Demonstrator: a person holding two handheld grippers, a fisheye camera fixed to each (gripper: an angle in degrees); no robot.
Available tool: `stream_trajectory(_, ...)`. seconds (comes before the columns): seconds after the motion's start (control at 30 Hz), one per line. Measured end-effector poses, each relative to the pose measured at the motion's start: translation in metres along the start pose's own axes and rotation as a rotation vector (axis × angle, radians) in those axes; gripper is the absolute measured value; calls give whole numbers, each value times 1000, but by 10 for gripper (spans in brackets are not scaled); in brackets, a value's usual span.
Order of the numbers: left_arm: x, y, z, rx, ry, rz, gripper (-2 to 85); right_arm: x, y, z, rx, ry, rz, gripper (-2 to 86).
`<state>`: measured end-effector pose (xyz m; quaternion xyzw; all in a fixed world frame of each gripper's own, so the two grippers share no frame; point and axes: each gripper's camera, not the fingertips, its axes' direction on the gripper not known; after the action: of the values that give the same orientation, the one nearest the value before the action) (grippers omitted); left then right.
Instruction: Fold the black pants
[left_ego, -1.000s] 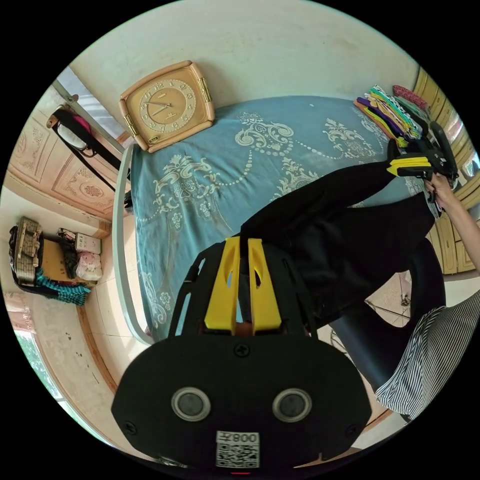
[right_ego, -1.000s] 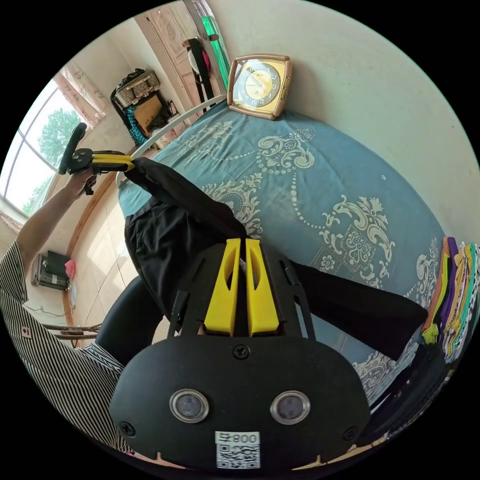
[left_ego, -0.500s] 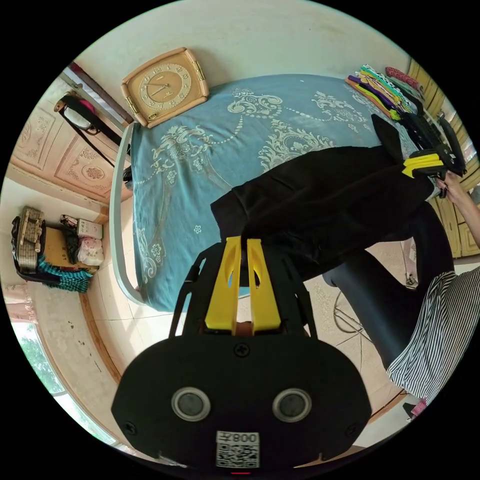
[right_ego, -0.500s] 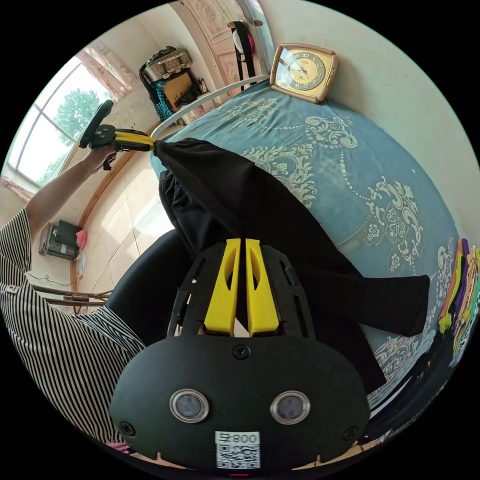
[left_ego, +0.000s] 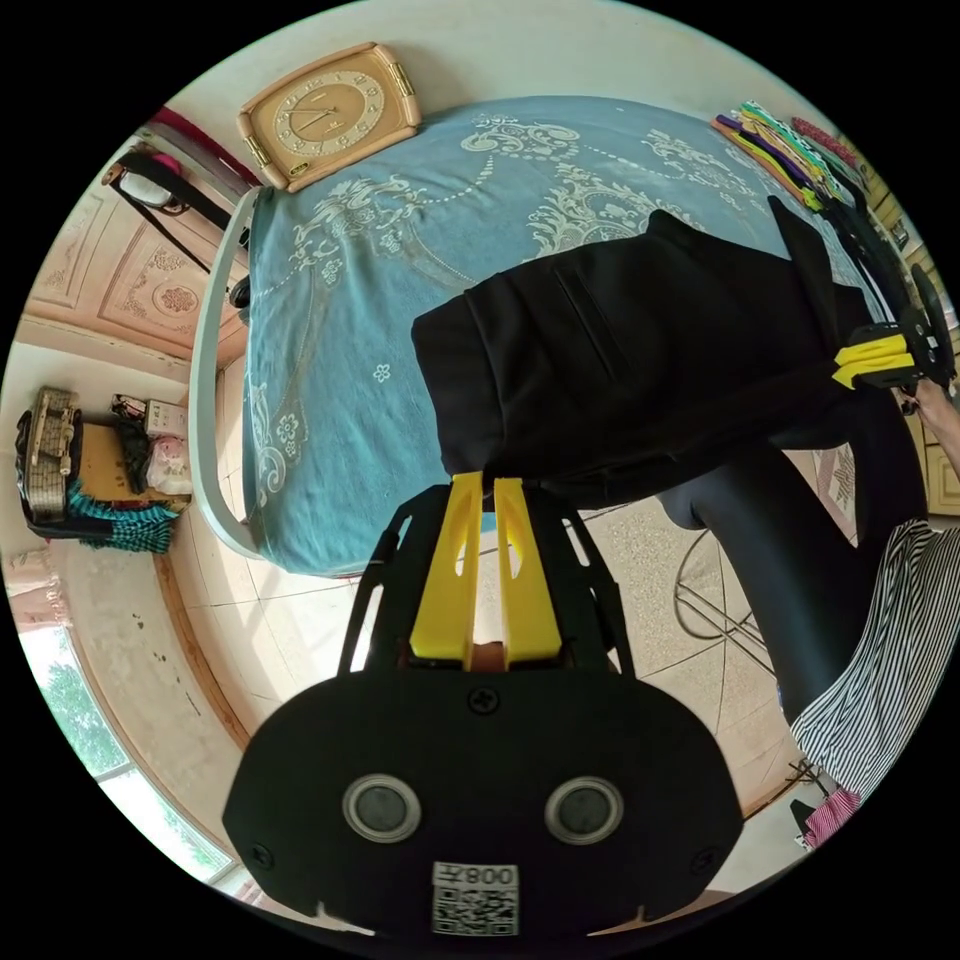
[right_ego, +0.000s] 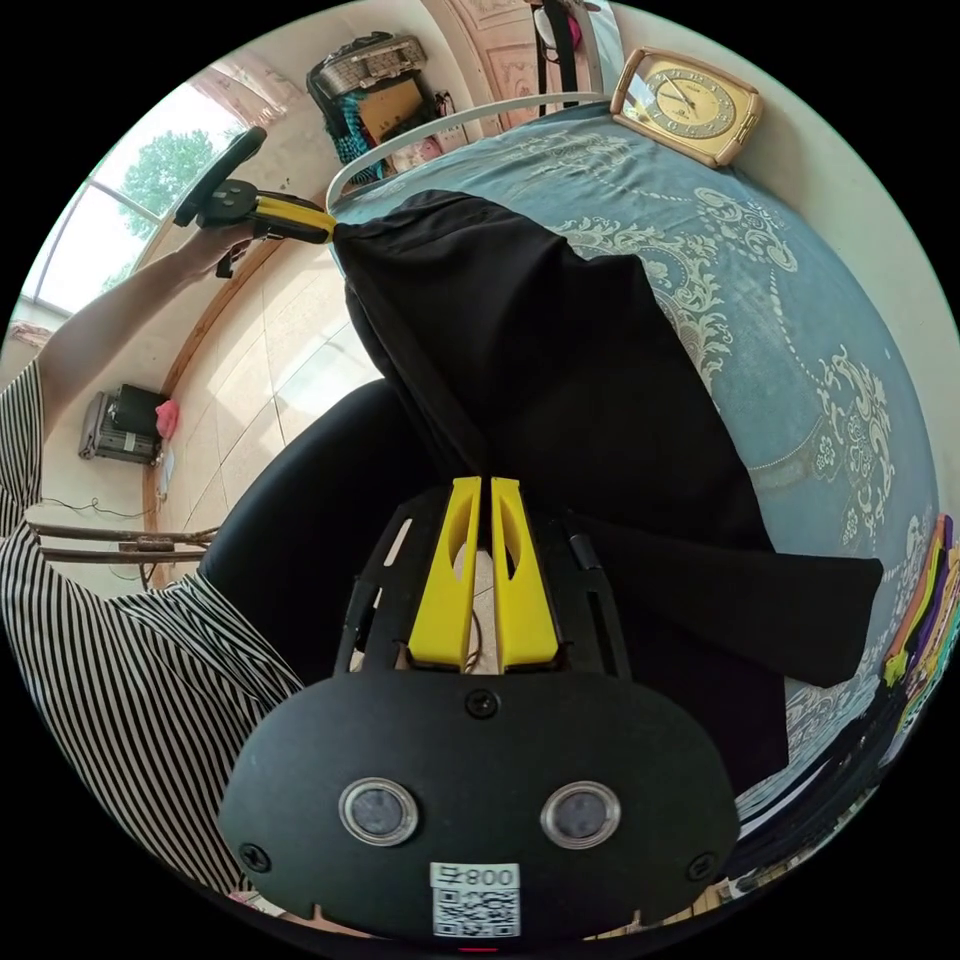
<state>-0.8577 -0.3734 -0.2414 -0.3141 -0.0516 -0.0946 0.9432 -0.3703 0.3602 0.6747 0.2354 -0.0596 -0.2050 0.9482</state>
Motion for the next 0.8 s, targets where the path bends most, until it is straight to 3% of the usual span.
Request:
stream_trajectory(0.47,22,71,5,-41,-34,17,6,-22,10,77,-109,10,8,18)
stream_trajectory(0.67,16,111,-2,-92,-73,-95,1,-20,19,95,-108,4,22,20)
stream_trajectory(0.8,11,142,-31,58,57,-216,1,-20,28,100,-95,12,18,21)
